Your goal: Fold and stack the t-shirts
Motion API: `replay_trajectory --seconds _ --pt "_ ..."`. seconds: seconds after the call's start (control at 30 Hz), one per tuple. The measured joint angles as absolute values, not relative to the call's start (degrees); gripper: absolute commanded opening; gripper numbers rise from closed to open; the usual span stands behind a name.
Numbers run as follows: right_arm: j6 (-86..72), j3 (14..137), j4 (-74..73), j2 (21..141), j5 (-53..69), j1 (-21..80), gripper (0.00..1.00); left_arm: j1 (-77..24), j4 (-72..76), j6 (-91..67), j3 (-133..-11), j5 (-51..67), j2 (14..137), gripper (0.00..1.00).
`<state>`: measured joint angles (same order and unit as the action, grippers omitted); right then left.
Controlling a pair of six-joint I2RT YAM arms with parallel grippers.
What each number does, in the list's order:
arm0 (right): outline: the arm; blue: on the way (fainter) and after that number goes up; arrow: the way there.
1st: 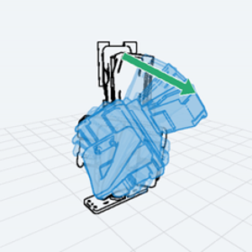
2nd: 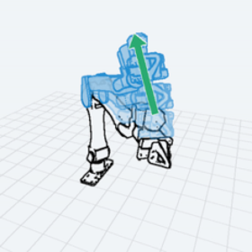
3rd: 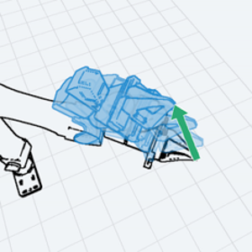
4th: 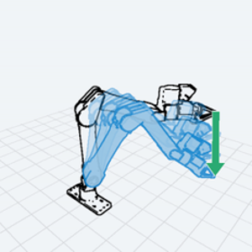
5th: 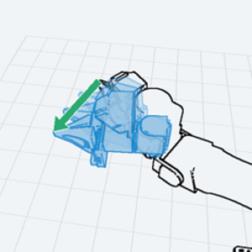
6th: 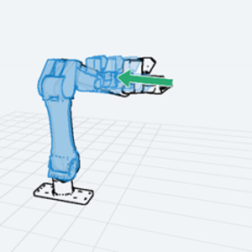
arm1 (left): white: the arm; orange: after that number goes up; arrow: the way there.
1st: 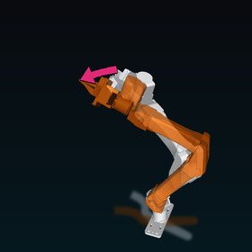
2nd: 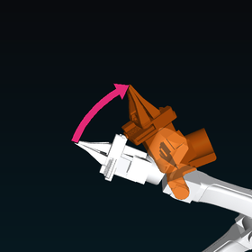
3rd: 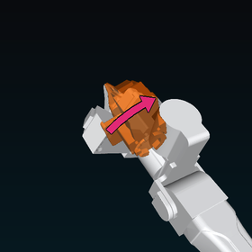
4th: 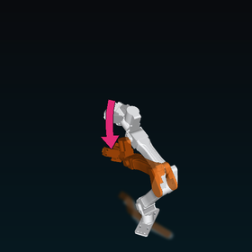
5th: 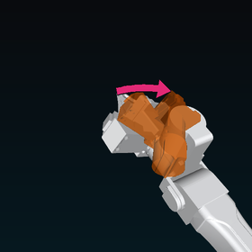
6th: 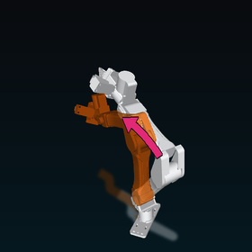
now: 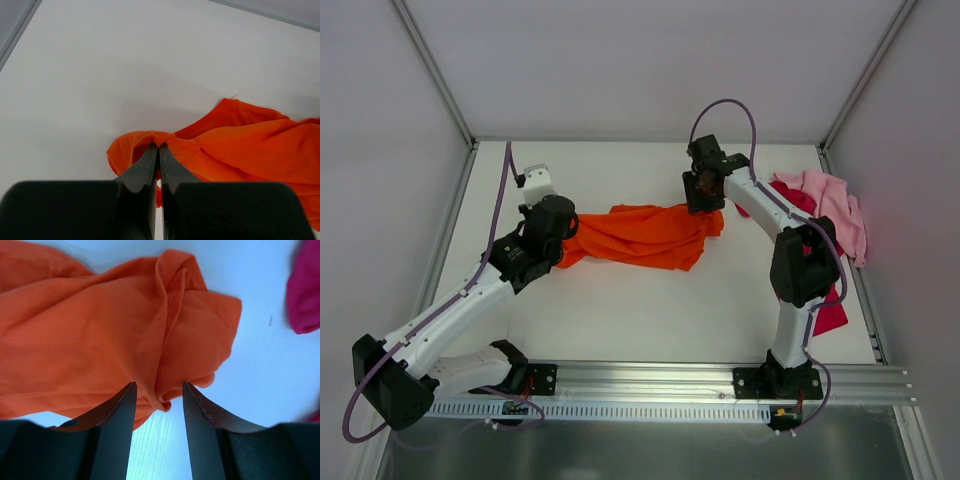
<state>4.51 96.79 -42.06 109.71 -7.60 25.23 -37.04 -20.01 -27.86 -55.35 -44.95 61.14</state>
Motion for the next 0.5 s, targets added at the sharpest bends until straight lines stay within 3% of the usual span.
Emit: replay_trajectory --seconds 0.5 --pt "3.9 93.8 -40.4 112.7 -5.8 25.0 0.43 -37.0 -20.0 -27.9 -55.4 -44.1 62.6 0.0"
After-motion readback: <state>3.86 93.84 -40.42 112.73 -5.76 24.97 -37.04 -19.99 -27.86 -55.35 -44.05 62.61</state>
